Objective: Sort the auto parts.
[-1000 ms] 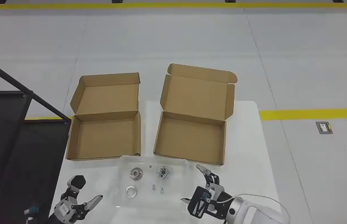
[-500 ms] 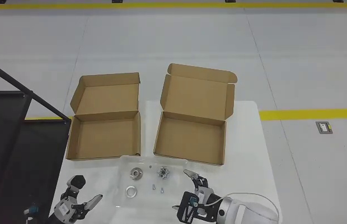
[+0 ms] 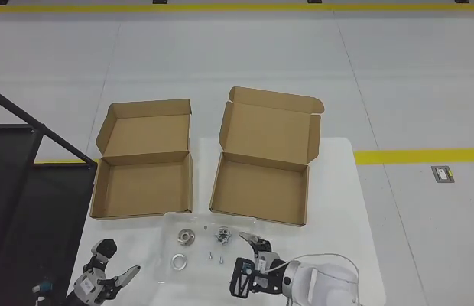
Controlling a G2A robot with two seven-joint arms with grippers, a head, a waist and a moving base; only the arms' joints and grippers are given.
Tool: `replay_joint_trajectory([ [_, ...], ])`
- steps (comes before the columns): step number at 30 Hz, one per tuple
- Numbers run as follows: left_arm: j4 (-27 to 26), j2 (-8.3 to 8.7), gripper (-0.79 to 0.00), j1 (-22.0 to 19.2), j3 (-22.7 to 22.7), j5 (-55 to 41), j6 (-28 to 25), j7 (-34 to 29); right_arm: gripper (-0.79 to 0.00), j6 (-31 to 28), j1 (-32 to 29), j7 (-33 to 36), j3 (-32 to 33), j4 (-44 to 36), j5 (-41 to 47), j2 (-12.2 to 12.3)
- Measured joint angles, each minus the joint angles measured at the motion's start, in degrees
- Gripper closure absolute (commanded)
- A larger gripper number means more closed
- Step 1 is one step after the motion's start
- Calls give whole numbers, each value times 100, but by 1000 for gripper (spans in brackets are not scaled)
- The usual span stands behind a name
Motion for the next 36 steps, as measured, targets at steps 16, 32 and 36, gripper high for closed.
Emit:
replay_joint_trajectory([
  [16, 0, 0, -785, 0, 0, 0, 0, 0, -785, -225, 2362, 1510, -1851, 2076, 880, -729],
  [32, 0, 0, -785, 0, 0, 0, 0, 0, -785, 15, 3411, 1694, -2640, 3849, 1364, -1407],
  [36, 0, 0, -785, 0, 0, 0, 0, 0, -785, 84, 3538, 1742, -2724, 4175, 1425, -1531],
])
